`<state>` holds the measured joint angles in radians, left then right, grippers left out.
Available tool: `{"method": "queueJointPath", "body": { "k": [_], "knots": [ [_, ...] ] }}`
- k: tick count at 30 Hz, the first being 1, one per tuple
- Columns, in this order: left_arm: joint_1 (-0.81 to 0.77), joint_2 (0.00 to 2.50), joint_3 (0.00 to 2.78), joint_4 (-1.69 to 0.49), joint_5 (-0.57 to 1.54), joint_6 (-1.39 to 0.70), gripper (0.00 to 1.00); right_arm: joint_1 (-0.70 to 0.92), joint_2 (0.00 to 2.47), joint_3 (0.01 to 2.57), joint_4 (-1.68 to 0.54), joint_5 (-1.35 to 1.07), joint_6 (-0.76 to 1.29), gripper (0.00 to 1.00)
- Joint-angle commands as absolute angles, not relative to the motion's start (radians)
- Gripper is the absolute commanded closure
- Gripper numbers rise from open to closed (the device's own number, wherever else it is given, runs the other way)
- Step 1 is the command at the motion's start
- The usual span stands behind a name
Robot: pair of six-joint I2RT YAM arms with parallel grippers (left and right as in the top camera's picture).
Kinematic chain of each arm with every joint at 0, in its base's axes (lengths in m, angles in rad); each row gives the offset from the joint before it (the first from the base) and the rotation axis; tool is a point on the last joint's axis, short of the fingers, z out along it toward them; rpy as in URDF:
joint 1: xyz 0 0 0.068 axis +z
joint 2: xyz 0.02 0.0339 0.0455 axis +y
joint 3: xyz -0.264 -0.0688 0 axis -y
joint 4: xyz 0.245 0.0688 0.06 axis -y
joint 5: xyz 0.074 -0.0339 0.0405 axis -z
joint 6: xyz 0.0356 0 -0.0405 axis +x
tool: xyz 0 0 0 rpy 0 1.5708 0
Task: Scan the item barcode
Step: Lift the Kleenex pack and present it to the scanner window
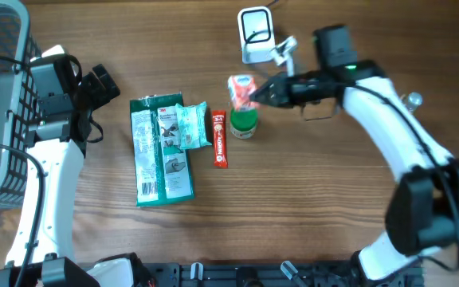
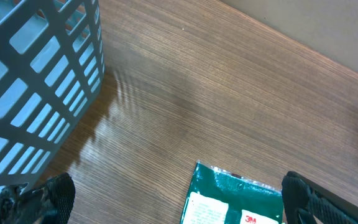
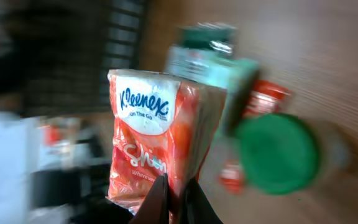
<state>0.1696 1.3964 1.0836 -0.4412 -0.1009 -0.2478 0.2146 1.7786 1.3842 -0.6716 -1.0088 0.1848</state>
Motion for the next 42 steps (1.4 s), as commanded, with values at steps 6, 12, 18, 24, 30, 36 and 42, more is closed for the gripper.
{"method": "queueJointPath", "body": {
  "k": [6, 12, 18, 24, 30, 36, 42],
  "knots": [
    [0.172, 1.388, 1.094, -0.439, -0.106, -0.239, 0.0, 0.054, 1.529, 1.407, -0.674, -1.624, 0.081, 0.96],
    [0.172, 1.388, 1.094, -0.439, -0.106, -0.239, 0.0, 0.039, 1.355, 1.407, -0.672, -1.624, 0.142, 0.96],
    [0.172, 1.388, 1.094, -0.439, -0.106, -0.239, 0.0, 0.039, 1.252, 1.407, -0.65, -1.623, 0.195, 0.96],
    [0.172, 1.388, 1.094, -0.439, -0.106, -0.239, 0.0, 0.039, 1.253, 1.406, -0.628, -1.605, 0.091, 0.96],
    [0.172, 1.388, 1.094, -0.439, -0.106, -0.239, 0.0, 0.087, 1.253, 1.406, -0.622, -0.904, 0.124, 0.96],
    [0.172, 1.388, 1.094, -0.439, -0.106, -0.239, 0.0, 0.228, 1.308, 1.534, -0.674, -0.361, 0.111, 0.96],
    [0.172, 1.388, 1.094, -0.439, -0.106, -0.239, 0.0, 0.276, 1.625, 2.113, -1.082, -0.195, -0.031, 0.96]
  ]
}}
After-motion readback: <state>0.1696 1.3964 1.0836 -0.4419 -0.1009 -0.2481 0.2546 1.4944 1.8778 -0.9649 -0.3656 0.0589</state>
